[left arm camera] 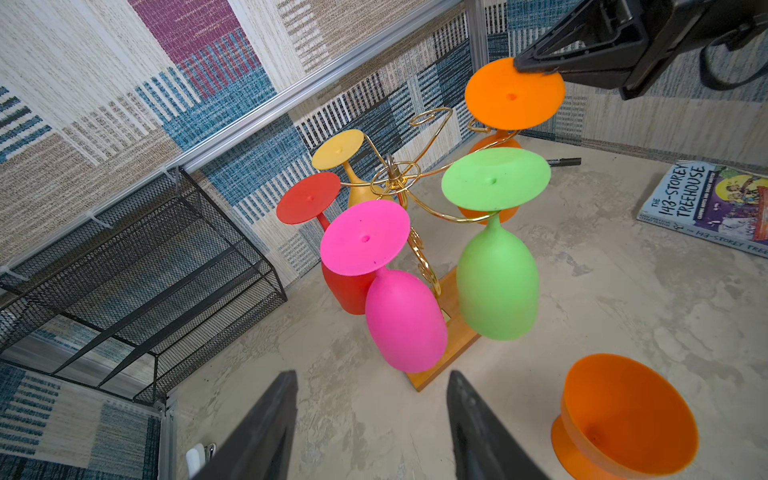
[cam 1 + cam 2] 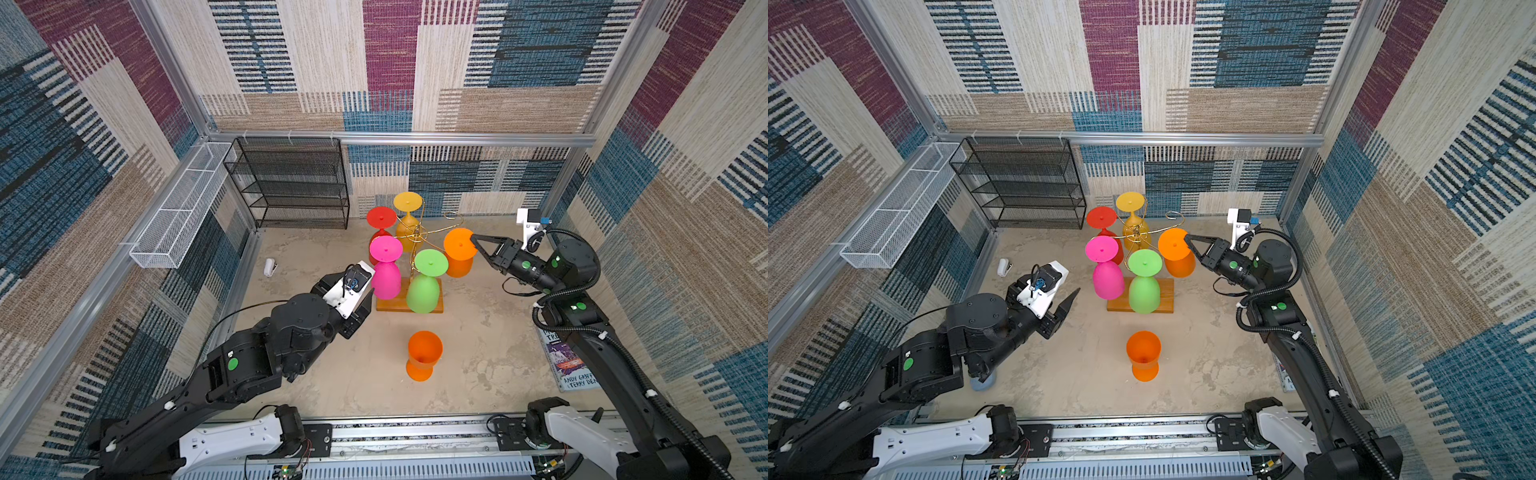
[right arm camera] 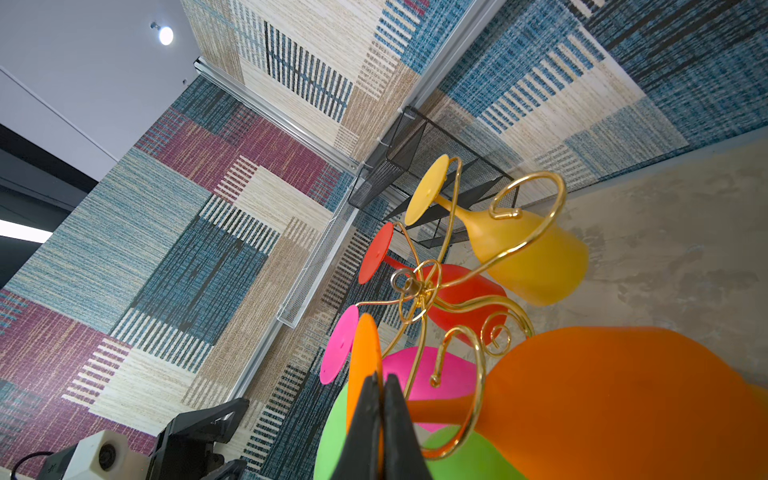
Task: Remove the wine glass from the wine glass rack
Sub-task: 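Move the right gripper to the foot of the second orange glass on the rack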
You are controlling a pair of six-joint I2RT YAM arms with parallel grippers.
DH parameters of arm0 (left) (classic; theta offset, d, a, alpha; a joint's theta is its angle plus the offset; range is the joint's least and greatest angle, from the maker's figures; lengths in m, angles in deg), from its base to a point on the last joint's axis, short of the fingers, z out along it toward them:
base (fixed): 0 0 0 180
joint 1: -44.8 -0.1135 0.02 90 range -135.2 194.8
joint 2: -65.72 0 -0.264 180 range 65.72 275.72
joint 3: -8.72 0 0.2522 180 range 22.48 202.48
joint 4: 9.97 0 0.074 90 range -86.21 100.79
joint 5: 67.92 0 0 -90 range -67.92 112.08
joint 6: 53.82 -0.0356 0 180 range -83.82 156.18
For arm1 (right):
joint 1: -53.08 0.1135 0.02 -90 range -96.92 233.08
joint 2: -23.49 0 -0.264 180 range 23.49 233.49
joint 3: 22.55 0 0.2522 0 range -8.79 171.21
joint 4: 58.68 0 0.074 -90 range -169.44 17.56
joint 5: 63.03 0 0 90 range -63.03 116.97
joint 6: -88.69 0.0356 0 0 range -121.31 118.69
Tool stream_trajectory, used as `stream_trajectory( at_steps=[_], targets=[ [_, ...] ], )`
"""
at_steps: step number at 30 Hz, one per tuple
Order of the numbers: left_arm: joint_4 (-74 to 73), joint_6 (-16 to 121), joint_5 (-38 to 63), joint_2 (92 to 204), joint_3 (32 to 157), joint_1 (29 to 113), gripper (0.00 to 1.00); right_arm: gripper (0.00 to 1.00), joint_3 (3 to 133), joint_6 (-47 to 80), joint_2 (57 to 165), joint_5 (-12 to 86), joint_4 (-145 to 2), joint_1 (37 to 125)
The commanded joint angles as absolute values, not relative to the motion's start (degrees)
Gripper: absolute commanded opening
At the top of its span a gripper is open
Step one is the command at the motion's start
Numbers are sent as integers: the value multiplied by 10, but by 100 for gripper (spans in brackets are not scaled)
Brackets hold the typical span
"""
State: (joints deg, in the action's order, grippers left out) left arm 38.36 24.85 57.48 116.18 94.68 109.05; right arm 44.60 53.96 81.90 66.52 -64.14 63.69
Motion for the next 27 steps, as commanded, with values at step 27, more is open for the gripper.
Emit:
stream_trajectory(
  at_steps=[27],
  targets=[
    [387, 264, 553, 1156, 938, 1074, 60, 0, 497, 543, 917, 649, -582, 672]
  ],
)
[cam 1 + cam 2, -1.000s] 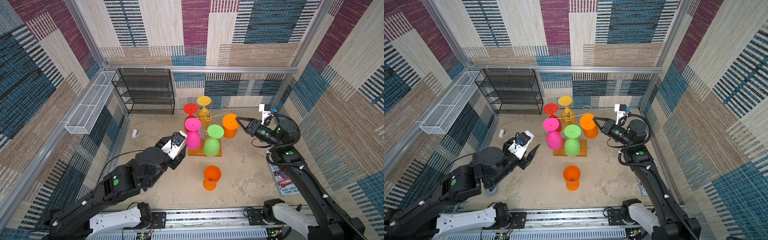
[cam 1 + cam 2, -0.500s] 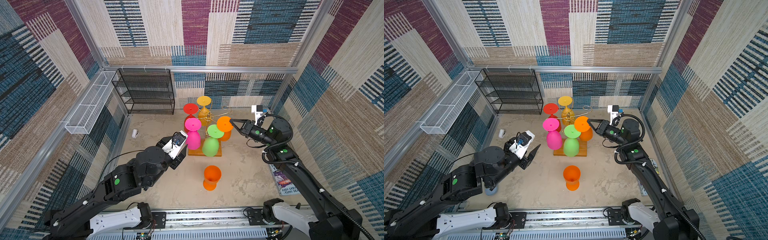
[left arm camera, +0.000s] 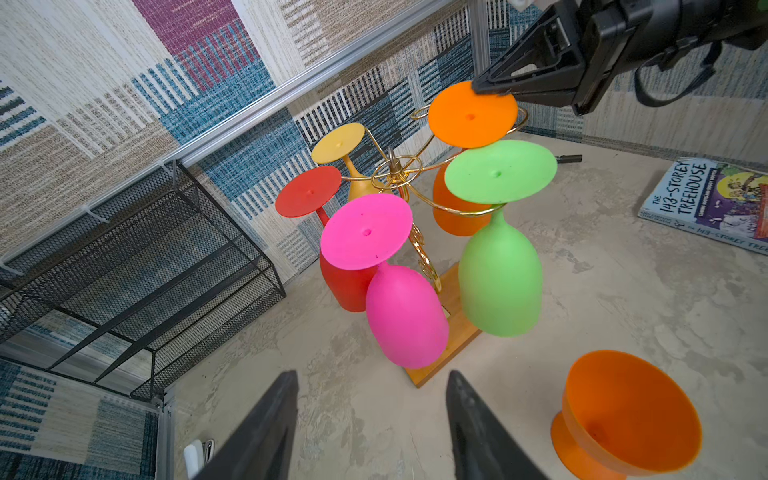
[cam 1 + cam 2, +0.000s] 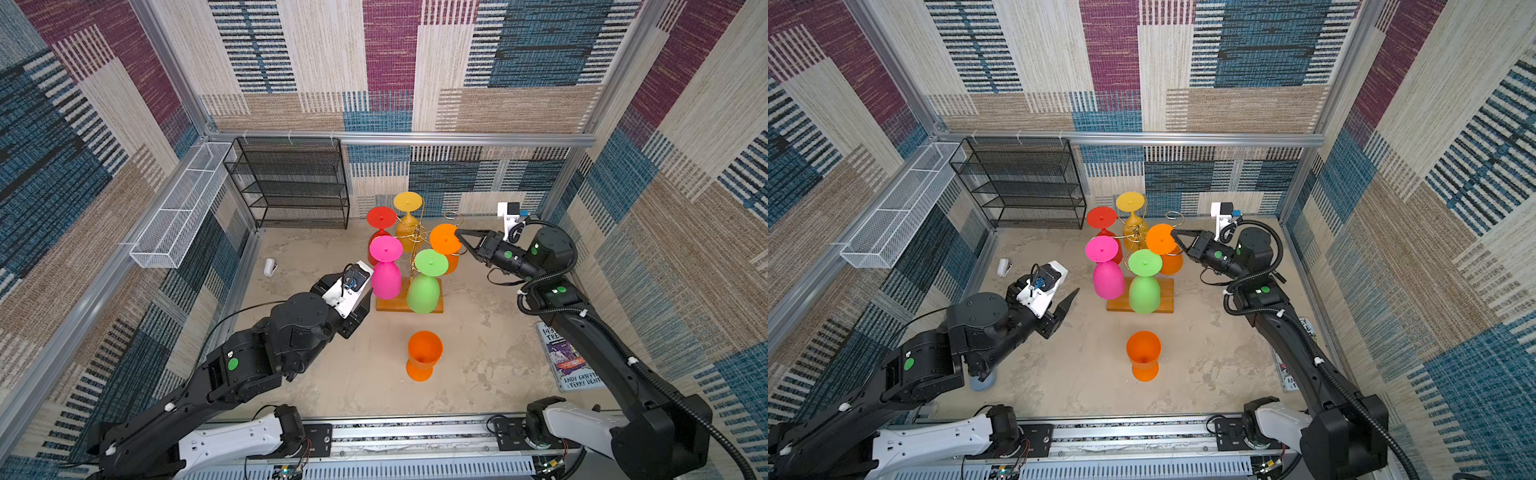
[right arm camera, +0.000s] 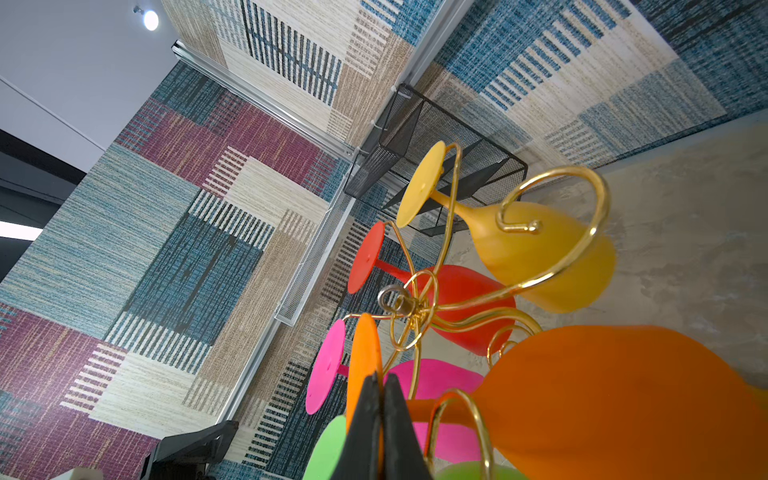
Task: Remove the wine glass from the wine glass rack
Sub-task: 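Move the right gripper to the foot of the second orange glass on the rack, then close the right gripper on the glass foot and lift it off the hook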
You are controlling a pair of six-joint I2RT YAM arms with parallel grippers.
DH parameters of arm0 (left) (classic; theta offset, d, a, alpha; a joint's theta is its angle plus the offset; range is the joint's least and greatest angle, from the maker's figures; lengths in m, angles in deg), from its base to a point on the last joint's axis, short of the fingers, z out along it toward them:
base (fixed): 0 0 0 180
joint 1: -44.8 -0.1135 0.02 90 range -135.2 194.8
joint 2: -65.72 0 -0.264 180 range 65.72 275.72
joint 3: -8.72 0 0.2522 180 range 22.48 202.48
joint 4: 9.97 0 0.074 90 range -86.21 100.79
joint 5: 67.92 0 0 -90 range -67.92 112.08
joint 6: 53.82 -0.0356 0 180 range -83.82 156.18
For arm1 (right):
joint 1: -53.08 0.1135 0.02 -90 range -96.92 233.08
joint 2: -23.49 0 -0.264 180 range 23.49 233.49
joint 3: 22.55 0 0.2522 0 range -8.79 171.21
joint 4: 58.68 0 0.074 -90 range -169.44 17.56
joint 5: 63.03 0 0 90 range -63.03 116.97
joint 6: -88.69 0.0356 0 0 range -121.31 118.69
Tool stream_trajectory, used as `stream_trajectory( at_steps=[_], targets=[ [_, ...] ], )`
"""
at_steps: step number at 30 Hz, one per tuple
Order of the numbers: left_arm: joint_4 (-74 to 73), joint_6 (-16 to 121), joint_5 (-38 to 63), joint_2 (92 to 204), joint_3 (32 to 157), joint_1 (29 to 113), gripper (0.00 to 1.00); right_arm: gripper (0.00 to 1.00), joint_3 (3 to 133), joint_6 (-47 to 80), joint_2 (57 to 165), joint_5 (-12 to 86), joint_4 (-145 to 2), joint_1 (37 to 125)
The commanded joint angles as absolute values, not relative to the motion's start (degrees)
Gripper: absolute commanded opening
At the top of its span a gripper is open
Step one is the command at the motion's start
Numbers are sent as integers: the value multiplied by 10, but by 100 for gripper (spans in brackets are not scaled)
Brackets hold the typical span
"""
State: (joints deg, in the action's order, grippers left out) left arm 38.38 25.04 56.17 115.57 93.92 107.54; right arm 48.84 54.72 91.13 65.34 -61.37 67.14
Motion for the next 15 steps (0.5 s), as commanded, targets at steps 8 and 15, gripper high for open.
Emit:
stream_trajectory(
  at_steps=[8, 15],
  targets=[
    [393, 266, 550, 1152, 938, 1071, 60, 0, 533, 521, 938, 635, -603, 670],
    [397, 266, 548, 1151, 937, 1070, 60, 0, 534, 516, 944, 626, -605, 659]
  ],
)
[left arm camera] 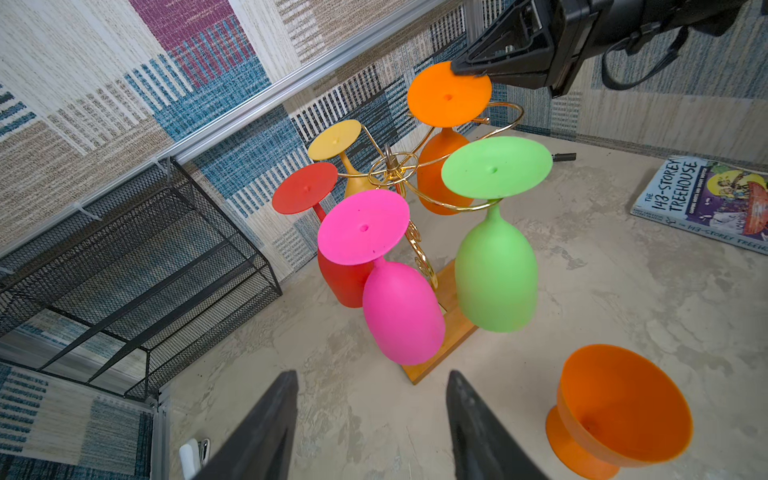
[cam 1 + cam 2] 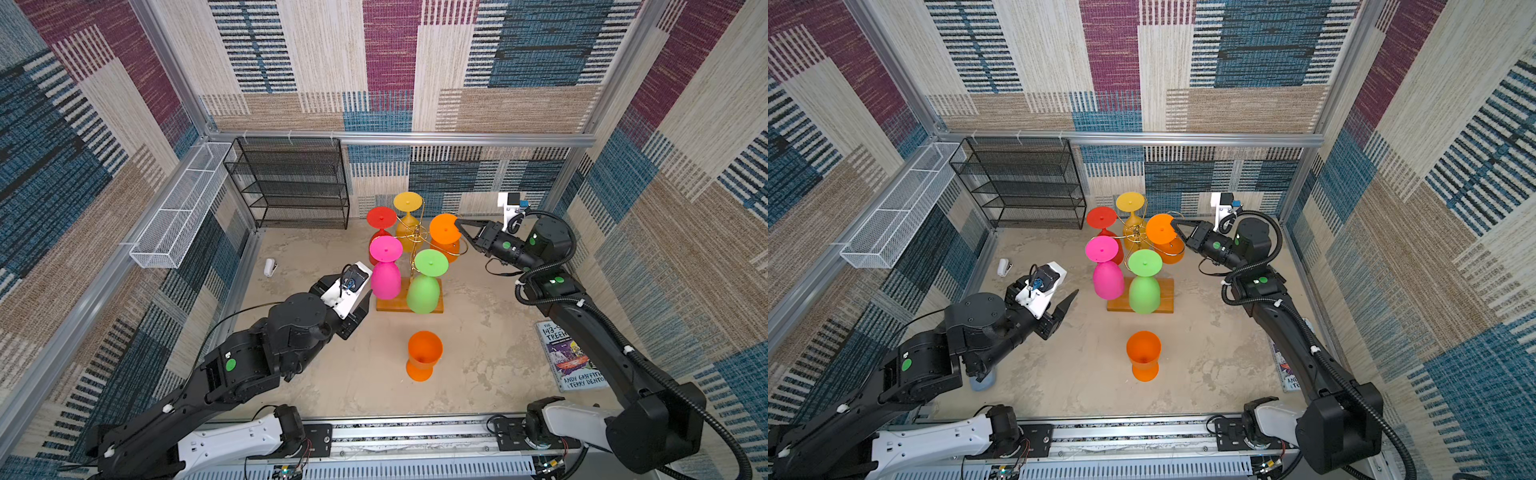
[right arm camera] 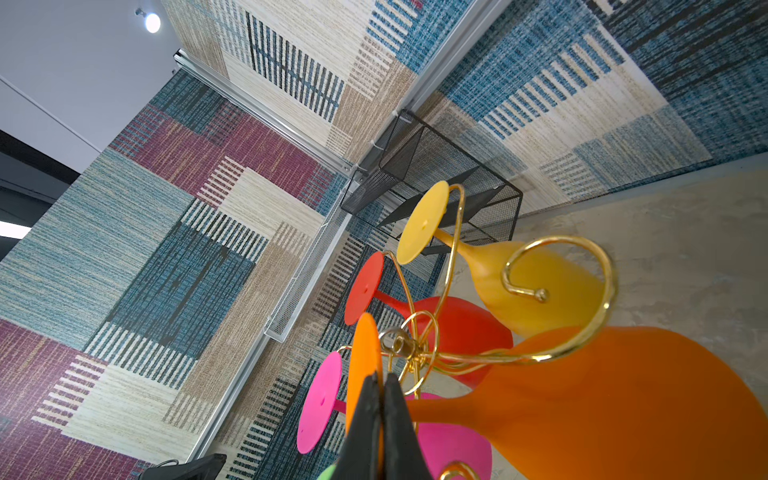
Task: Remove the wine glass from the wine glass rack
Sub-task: 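Close the right gripper on the glass foot and lift it off the hook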
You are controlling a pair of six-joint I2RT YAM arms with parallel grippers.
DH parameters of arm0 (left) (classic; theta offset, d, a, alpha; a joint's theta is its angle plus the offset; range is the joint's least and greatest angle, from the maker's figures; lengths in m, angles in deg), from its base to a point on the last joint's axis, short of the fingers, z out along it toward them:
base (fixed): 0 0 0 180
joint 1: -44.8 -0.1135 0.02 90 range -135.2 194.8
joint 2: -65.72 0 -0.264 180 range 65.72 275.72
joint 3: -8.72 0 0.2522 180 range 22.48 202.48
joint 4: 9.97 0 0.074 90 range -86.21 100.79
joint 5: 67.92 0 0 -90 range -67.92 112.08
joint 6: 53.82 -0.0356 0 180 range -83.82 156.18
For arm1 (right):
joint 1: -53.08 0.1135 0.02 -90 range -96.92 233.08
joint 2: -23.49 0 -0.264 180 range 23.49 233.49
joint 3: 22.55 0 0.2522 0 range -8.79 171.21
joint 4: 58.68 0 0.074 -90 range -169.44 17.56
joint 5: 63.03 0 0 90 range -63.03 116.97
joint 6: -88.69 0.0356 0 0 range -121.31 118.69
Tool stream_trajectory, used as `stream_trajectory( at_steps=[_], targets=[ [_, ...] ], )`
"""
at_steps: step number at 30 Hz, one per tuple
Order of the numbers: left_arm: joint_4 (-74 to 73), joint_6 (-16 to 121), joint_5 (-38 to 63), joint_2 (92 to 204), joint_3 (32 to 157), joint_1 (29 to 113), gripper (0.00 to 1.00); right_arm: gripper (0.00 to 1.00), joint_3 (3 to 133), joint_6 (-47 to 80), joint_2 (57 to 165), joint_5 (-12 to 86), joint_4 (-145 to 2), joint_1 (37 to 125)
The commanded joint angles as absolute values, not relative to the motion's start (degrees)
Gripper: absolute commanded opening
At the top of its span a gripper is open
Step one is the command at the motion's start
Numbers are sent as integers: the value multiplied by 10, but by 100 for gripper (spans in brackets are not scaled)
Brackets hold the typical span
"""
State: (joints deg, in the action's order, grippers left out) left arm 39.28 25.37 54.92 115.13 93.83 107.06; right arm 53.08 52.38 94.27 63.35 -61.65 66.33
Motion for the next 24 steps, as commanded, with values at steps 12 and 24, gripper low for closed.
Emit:
stream_trajectory(
  at_steps=[12, 24],
  targets=[
    [402, 270, 542, 1151, 938, 1067, 60, 0, 513, 515, 908, 632, -616, 610],
    [369, 259, 519, 1148, 944, 1062, 60, 0, 514, 460, 783, 584, -715, 538]
  ],
)
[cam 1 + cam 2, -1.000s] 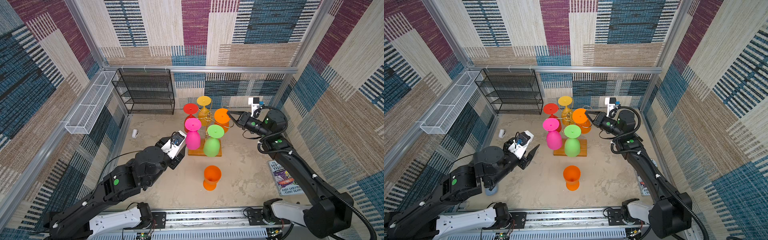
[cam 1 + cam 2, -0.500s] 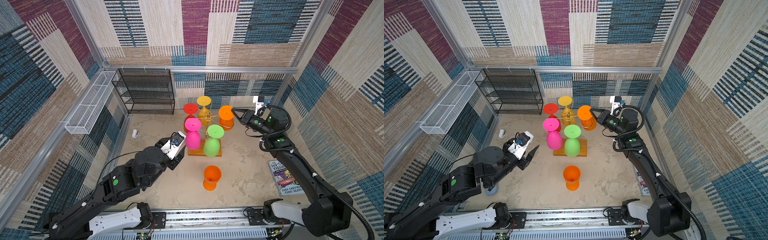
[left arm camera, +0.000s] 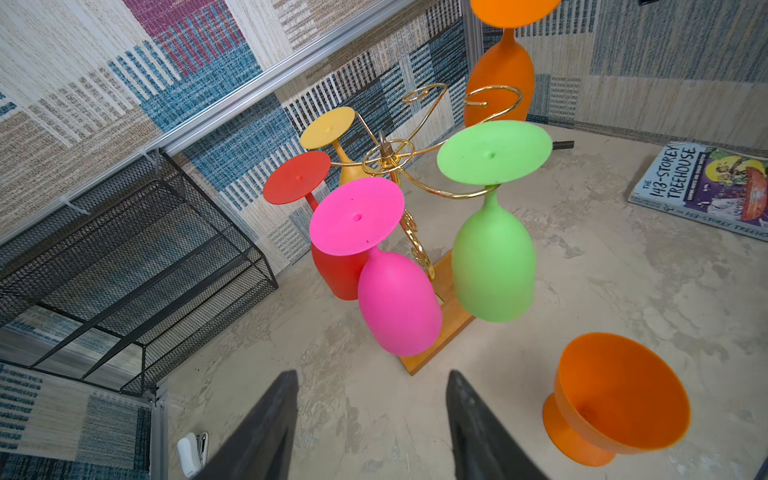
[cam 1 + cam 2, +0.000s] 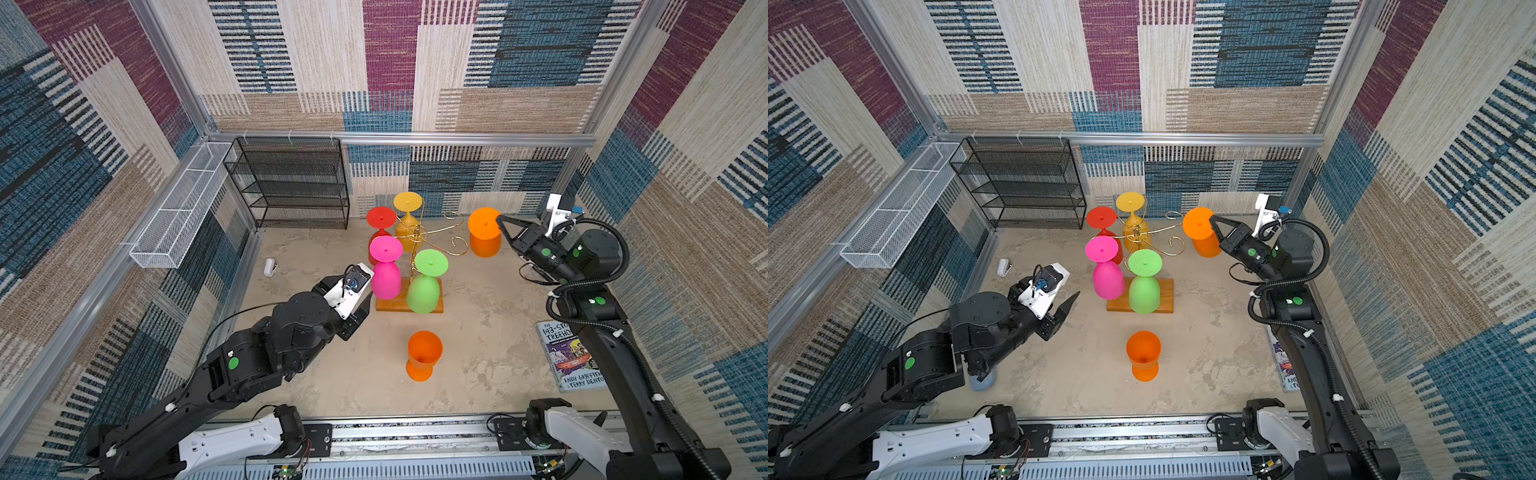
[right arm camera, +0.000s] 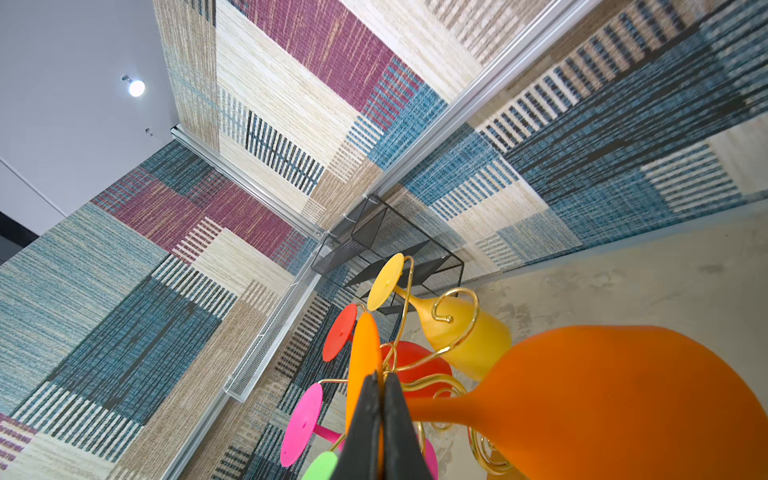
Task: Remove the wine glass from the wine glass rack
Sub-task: 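Close the right gripper on the glass foot and lift it off the hook, then carry the orange glass toward the left gripper while the left gripper reaches for its bowl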
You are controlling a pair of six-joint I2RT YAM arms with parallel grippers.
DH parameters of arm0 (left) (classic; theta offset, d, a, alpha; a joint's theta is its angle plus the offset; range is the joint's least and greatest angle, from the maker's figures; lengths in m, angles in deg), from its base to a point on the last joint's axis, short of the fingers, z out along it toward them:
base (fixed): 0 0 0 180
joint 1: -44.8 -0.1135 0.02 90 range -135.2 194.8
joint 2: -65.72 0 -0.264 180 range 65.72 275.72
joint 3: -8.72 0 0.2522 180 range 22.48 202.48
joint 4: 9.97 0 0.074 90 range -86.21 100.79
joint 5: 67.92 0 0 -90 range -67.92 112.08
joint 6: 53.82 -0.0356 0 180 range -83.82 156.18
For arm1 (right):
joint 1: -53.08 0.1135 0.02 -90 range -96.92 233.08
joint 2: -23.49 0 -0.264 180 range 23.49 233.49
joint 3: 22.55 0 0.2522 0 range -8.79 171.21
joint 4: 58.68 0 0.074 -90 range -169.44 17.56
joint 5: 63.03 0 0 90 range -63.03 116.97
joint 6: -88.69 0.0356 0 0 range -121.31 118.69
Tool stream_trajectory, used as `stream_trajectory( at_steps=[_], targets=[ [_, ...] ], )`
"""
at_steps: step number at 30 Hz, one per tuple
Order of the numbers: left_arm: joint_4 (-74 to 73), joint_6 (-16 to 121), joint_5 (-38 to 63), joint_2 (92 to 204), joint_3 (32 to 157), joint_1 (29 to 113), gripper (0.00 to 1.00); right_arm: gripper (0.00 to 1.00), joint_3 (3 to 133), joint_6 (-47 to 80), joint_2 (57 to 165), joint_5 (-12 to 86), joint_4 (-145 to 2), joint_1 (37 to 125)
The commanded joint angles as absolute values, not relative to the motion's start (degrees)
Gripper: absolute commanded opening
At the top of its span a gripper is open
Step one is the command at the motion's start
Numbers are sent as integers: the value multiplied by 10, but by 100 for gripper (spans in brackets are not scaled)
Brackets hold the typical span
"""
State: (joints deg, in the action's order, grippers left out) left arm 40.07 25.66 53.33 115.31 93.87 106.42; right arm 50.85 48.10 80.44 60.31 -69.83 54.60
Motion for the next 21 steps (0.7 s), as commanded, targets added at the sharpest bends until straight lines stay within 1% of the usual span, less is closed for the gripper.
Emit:
stream_trajectory(
  at_steps=[1, 5, 11, 16, 21],
  targets=[
    [357, 258, 504, 1145, 944, 1059, 60, 0, 514, 458, 771, 584, -710, 536],
    [303, 268, 419, 1138, 942, 1036, 59, 0, 505, 471, 727, 605, -648, 535],
    [225, 320, 201, 1163, 946, 953, 60, 0, 500, 528, 699, 701, -522, 535],
    [143, 381, 26, 1210, 942, 876, 60, 0, 501, 553, 675, 729, -460, 535],
    [-8, 503, -163, 1258, 919, 781, 61, 0, 467, 672, 691, 773, -308, 536]
  ],
)
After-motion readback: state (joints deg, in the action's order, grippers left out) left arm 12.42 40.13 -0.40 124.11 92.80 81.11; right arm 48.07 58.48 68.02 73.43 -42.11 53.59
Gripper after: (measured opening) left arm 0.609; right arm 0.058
